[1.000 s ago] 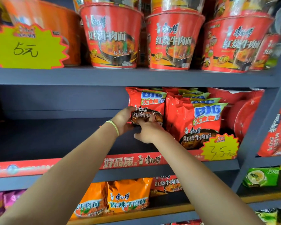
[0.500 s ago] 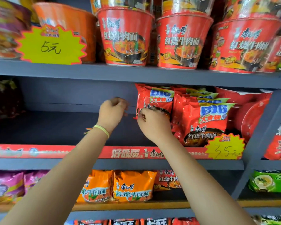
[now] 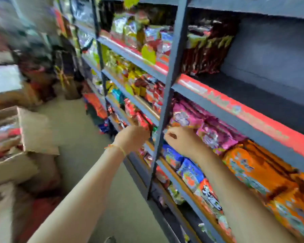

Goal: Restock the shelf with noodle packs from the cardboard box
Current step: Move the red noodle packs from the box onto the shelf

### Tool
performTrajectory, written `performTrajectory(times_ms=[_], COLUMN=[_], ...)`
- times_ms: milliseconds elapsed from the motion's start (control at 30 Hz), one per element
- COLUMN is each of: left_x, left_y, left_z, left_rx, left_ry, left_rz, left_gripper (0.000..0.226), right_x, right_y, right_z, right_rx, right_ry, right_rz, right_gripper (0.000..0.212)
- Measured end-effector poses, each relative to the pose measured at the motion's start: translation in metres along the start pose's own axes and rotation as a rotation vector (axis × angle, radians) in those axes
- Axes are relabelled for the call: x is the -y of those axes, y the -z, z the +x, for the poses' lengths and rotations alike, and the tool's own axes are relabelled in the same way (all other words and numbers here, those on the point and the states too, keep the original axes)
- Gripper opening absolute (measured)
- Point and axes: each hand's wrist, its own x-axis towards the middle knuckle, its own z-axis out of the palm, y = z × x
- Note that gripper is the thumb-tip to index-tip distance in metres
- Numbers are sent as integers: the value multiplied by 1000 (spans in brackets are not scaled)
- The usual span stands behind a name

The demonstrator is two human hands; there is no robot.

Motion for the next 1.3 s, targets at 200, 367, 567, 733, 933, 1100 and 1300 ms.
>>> performTrajectory(times_ms=[200, 367, 567, 733, 933, 1100, 1300], left_x=[217, 393, 524, 581, 600, 606, 609], left_y=[48, 70, 76, 64, 53, 50, 52], left_z=[-30, -60, -89, -90, -73, -74, -72], left_rx=[-211, -432, -416, -210, -120, -181, -202], left_ry=[377, 614, 802, 913, 955, 976, 988], left_rz=[-82, 3, 111, 97, -3, -9, 4], left_gripper=[35, 24, 29, 61, 52, 49, 48], right_x=[145, 278, 373, 406, 446, 466, 481], right_y=[-136, -261, -361, -418, -493, -526, -534], right_z=[121, 198, 238, 273, 311, 342, 360], right_rx=[309, 448, 635, 657, 668, 612, 668], right_ry=[243, 395, 496, 466, 213, -65, -335], right_rz=[8, 126, 153, 167, 112, 124, 303], right_gripper=[21, 18, 20, 23, 66, 88, 79])
